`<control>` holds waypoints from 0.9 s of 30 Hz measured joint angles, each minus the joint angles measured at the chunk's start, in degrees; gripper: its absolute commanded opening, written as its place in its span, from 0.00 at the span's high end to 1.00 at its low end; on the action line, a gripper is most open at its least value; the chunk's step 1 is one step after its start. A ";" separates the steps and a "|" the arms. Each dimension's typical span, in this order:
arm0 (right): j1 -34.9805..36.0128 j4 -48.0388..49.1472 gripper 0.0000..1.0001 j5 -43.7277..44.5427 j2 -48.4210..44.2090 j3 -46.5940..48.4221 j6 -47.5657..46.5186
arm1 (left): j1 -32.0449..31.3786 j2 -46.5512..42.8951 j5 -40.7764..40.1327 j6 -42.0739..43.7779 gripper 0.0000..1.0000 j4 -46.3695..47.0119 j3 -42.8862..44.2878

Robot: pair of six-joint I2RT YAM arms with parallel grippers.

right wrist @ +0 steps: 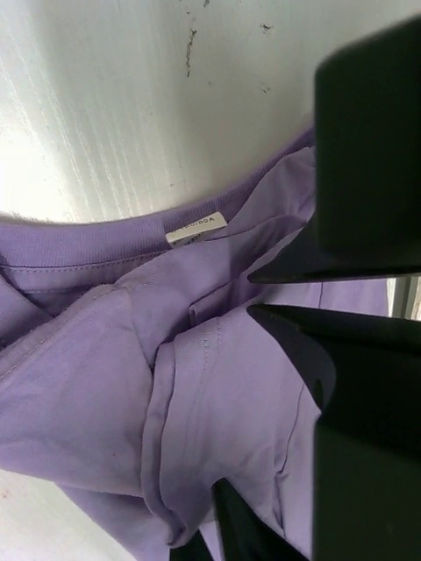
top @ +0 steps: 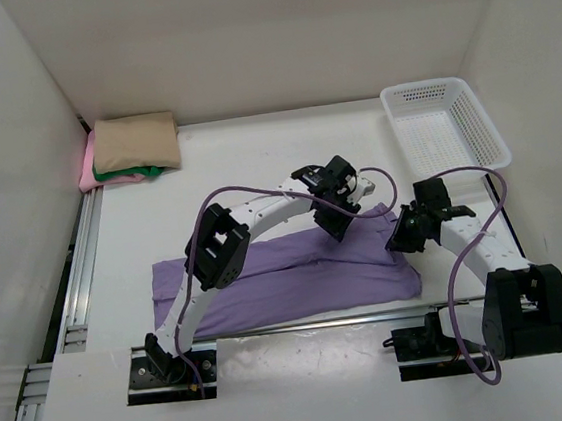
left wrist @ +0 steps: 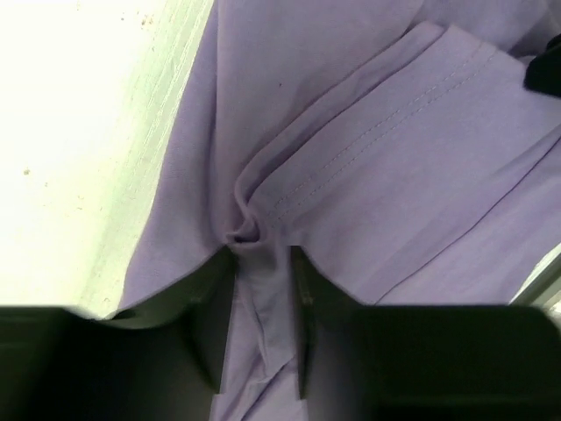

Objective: Fold and stack the t-shirts
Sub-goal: Fold the other side of the tshirt into a rectangle

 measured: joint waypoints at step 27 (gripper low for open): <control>0.00 1.84 1.00 -3.87 -2.49 -1.88 0.48 | 0.00 -5.84 3.19 0.04 0.90 -0.68 -5.51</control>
